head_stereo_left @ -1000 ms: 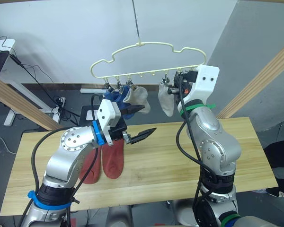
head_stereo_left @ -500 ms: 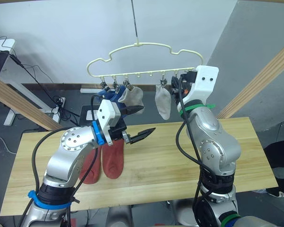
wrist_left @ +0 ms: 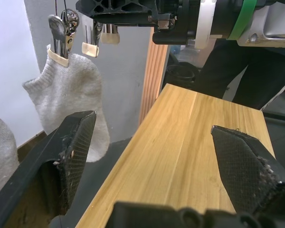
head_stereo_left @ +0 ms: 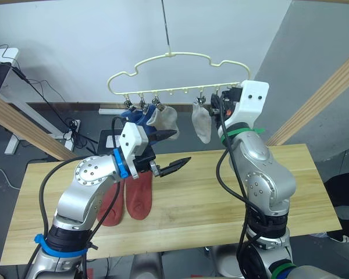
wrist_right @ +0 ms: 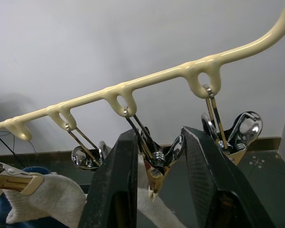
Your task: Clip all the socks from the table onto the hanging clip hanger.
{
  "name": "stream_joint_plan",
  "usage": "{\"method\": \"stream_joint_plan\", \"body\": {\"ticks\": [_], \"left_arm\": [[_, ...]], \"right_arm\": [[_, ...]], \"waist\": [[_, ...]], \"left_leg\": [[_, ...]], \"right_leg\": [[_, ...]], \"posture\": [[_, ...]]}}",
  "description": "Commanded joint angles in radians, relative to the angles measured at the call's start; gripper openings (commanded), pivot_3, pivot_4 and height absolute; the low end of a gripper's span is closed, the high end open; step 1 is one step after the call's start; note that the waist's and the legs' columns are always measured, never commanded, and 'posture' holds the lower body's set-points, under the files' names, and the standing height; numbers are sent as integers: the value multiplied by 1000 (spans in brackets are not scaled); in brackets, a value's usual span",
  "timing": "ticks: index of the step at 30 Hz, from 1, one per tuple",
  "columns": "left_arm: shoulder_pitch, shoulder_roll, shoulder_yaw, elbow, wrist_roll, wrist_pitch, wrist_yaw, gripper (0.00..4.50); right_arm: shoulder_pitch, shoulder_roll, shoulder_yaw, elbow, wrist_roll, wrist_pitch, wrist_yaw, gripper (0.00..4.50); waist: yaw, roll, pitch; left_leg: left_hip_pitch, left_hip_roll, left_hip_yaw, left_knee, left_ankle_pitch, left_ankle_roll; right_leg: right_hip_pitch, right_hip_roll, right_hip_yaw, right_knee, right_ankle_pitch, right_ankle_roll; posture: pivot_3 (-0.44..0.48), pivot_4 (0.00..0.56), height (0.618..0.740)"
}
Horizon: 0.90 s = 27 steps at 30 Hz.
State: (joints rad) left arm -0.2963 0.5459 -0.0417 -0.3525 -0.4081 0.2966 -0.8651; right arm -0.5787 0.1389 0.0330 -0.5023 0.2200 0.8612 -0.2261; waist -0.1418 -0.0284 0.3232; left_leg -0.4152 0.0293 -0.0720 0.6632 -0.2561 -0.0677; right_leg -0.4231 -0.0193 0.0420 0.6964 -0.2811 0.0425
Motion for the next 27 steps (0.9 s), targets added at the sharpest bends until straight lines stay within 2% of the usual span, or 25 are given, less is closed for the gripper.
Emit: {"method": "stream_joint_plan", "body": {"ticks": [1,27], "left_arm": [[-8,5,-5,-18,5,-19,-8,4291],[-4,8,-7,-24,3,-15,-11,4291]], "right_arm": [[-3,62,1,-35,5,-11,-25,1434],[2,49,19,-34,11,-38,-25,1434]], "waist": [[0,0,0],[0,0,0]], "left_leg": [[0,0,0,0,0,0],[0,0,0,0,0,0]], "right_leg": [[0,0,0,0,0,0],[0,0,0,0,0,0]], "posture": [[-229,285,740],[-228,284,740]]}}
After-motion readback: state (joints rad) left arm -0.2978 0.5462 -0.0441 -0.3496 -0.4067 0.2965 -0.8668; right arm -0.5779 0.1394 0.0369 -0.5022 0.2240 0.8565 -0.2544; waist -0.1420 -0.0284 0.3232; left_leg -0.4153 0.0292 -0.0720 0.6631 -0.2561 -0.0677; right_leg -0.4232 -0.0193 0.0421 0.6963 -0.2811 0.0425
